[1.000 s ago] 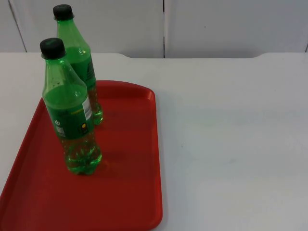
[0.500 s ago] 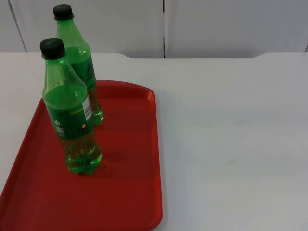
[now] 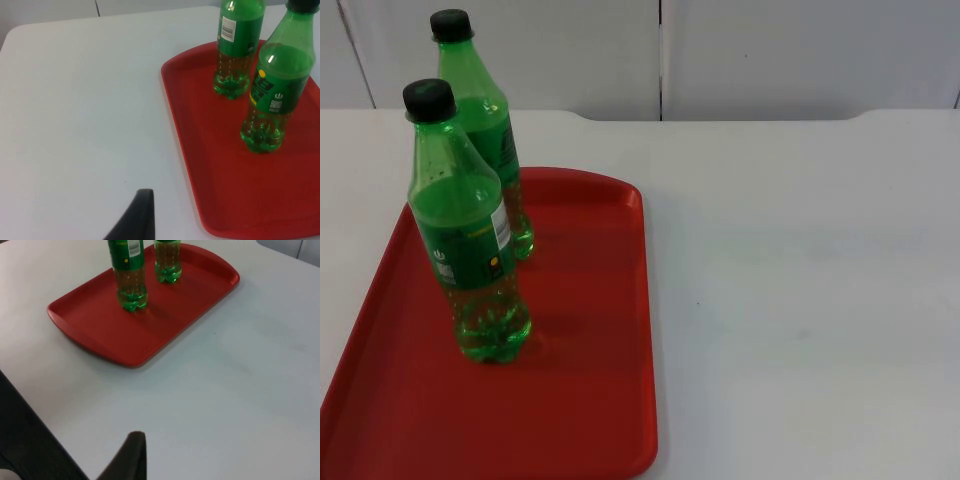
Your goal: Place the bottle upright on the tray.
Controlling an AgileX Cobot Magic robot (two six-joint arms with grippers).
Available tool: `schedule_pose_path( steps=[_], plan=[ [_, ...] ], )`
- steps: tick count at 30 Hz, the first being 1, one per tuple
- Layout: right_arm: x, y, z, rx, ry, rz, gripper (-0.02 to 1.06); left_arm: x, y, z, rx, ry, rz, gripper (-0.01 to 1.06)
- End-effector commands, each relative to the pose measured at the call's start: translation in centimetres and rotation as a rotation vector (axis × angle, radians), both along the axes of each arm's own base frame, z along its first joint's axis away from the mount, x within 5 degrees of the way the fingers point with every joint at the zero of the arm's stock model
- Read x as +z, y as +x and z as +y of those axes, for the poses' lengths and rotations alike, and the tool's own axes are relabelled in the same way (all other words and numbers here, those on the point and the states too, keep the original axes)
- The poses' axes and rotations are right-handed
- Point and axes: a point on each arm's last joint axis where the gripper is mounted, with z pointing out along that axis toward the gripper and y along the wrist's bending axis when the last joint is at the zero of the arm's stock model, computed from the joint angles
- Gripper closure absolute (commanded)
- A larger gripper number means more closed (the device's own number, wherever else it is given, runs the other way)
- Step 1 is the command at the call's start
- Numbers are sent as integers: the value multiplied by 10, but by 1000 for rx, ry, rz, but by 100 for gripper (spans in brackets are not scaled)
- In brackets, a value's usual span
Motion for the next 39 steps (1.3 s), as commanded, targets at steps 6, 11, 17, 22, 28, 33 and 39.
schedule_pose_path(
  steps=[6,11,17,22,28,33,39],
  plan=[
    [-1,0,0,-1,0,-5,-1,-1,0,1,9,7,-4,0],
    [-1,0,0,-1,0,-5,-1,-1,0,1,9,7,-4,0],
    [-1,-1,0,-62,0,-5,-1,-1,0,1,9,7,-4,0],
    [-1,-2,1,-171,-1,-5,-1,-1,0,1,9,7,-4,0],
    [-1,-3,1,-329,-1,-5,-1,-1,0,1,9,7,-4,0],
    [-1,-4,1,-428,-1,-5,-1,-1,0,1,9,7,-4,0],
    [-1,-5,2,-526,-2,-5,-1,-1,0,1,9,7,-4,0]
  ],
)
